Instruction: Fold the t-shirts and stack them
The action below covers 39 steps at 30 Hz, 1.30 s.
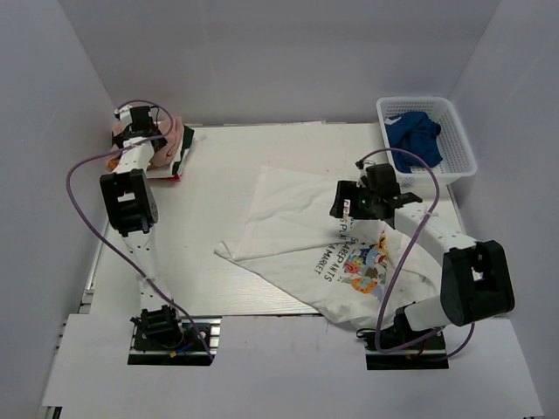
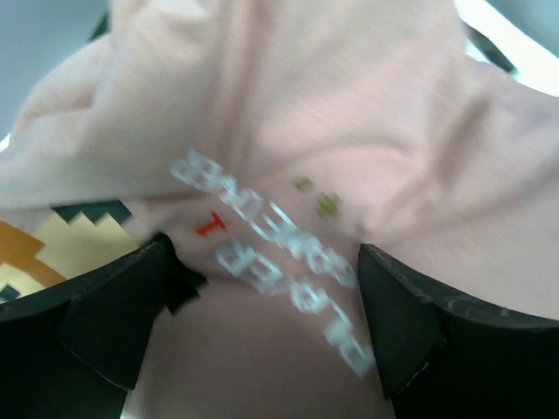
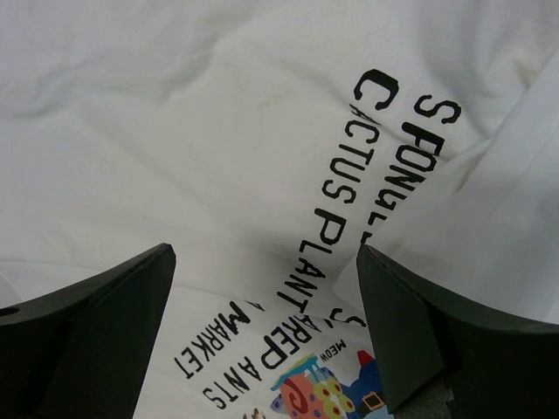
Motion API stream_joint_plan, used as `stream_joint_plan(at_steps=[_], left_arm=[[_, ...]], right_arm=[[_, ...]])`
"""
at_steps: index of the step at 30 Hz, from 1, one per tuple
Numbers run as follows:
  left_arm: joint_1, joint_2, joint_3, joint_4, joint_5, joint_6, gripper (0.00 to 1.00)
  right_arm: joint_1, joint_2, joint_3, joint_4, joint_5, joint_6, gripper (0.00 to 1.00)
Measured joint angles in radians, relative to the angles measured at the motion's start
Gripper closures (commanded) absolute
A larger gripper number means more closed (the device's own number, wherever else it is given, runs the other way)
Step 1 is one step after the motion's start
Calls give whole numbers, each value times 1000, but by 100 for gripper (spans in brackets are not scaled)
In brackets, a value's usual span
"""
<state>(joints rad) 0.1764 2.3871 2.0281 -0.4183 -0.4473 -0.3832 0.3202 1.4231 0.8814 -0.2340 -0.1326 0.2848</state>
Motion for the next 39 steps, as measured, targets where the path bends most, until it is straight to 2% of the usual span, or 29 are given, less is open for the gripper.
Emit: stream_joint_plan(at_steps=[4,9,13,16,19,21,26,28,30,34,35,36,38,39], left_arm=[[-8,-105,-52,-42,118,32,0],[-50,-435,-288,-2,335,44,0],[-154,-685,-434,69,460,35,0],[-271,-719,-449,113,494,32,0],[-382,-639,-441,113,496,35,0],[-443,-522,-397,74,475,40,0],[-522,-136,-113,-90,391,50,0],[-535,-31,-27,-129,371,53,0],[-546,40,24,-157,343,69,0],[-565,63,83,-163,337,70,2],[-569,64,86,-161,338,71,6],[-571,66,89,-159,340,72,22],[-577,74,91,-151,351,77,37],[-580,80,90,-148,357,82,52]], right_arm=[[0,-38,-1,-6,4,-2,10],[0,-148,-18,-18,101,35,10],[-21,-209,-28,-69,241,99,10],[-53,-216,-34,-101,317,125,10],[-89,-217,-58,-134,374,130,10],[-110,-217,-74,-151,397,124,10],[-143,-213,-82,-158,387,106,10],[-144,-213,-85,-140,363,90,10],[-144,-210,-86,-123,345,72,10],[-144,-179,-85,-90,335,43,10],[-144,-162,-84,-86,338,40,10],[-144,-142,-81,-85,343,39,10],[-144,-98,-71,-90,367,40,10],[-144,-77,-64,-94,380,41,10]])
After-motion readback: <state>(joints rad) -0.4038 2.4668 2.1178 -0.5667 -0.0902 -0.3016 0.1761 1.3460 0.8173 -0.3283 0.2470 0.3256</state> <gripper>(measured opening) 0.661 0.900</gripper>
